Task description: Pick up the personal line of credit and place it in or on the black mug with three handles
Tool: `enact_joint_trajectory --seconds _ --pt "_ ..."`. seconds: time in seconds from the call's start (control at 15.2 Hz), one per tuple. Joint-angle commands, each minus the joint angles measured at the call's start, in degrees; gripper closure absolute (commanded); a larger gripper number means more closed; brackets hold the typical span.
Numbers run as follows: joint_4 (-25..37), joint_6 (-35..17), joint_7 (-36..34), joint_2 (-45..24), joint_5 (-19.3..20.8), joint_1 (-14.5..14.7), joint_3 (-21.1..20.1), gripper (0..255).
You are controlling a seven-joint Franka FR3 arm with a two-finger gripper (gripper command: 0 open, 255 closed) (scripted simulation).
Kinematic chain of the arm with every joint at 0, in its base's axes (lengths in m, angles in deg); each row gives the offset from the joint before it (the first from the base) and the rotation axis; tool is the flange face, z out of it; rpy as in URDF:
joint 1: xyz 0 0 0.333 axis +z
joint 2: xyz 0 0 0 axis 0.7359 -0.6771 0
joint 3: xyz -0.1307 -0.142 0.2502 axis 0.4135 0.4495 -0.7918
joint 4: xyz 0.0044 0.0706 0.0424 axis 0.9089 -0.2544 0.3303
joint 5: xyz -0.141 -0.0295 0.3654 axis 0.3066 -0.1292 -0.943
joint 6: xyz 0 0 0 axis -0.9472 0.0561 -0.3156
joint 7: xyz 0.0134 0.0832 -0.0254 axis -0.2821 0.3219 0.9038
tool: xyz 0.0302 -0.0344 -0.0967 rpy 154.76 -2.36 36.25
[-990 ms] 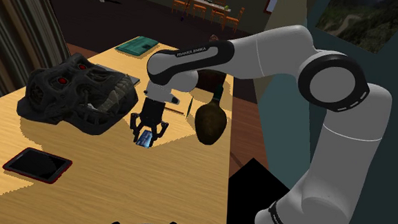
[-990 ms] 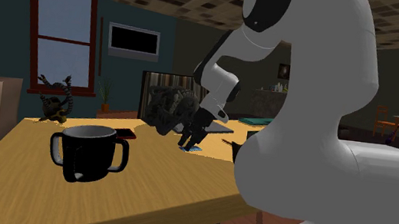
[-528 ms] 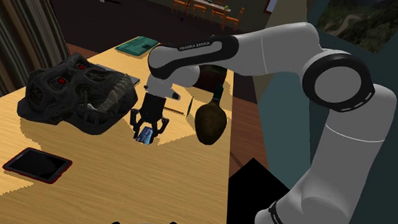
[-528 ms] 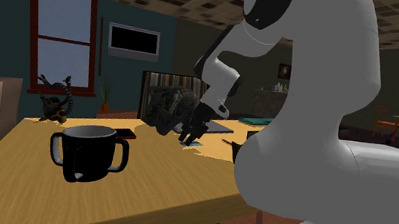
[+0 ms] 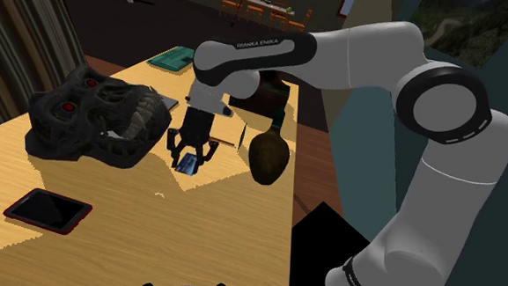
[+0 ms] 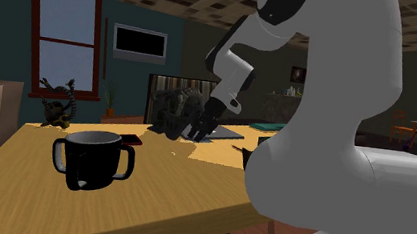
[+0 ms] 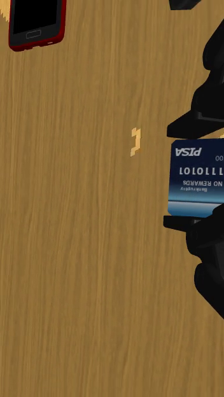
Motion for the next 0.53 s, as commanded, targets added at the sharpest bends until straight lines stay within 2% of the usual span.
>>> enact_joint_trajectory --seconds 0.0,0.46 --pt "1.09 1.24 -0.65 0.69 0.0 -0.05 -0.06 255" --pt "4.07 5.49 -2.59 2.39 0.09 -0.34 -0.08 255"
